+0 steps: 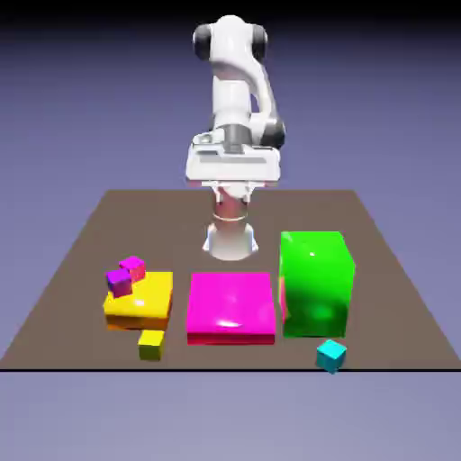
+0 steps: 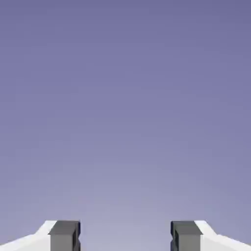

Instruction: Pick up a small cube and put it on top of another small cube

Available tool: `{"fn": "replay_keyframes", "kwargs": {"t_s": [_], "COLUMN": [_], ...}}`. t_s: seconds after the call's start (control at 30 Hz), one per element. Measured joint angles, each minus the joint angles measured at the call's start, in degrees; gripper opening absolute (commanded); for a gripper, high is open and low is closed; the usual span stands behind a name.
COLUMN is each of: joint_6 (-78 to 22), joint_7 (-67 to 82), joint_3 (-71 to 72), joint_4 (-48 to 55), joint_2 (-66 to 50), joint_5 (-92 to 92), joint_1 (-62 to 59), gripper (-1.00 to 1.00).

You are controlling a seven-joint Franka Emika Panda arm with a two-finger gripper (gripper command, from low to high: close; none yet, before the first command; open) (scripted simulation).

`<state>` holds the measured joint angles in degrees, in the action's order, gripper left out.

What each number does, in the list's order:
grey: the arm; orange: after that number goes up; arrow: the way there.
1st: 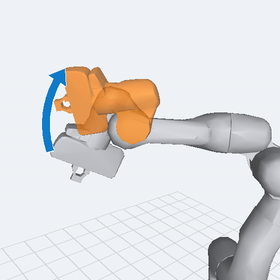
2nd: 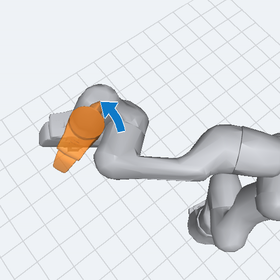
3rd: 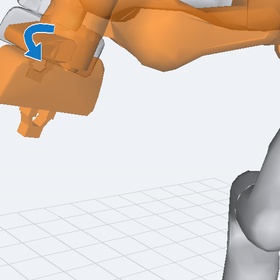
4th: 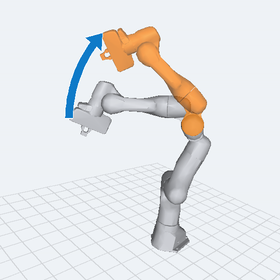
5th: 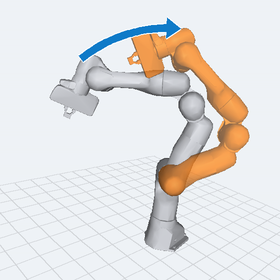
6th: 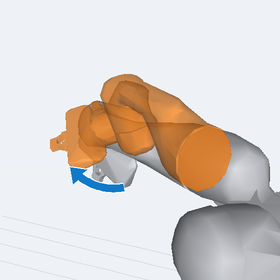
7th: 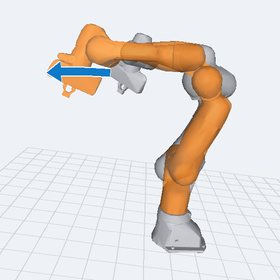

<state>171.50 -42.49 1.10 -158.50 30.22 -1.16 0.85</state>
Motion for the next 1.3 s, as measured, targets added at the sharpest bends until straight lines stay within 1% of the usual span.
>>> {"fn": "replay_keyframes", "kwargs": {"t_s": [1.3], "joint_6": [-81.19], "joint_7": [-0.95], "joint_3": [35.49], "joint_4": [80.98], "joint_2": [-78.73], "joint_5": [-37.41], "joint_1": [5.11], "gripper": [0.0]}}
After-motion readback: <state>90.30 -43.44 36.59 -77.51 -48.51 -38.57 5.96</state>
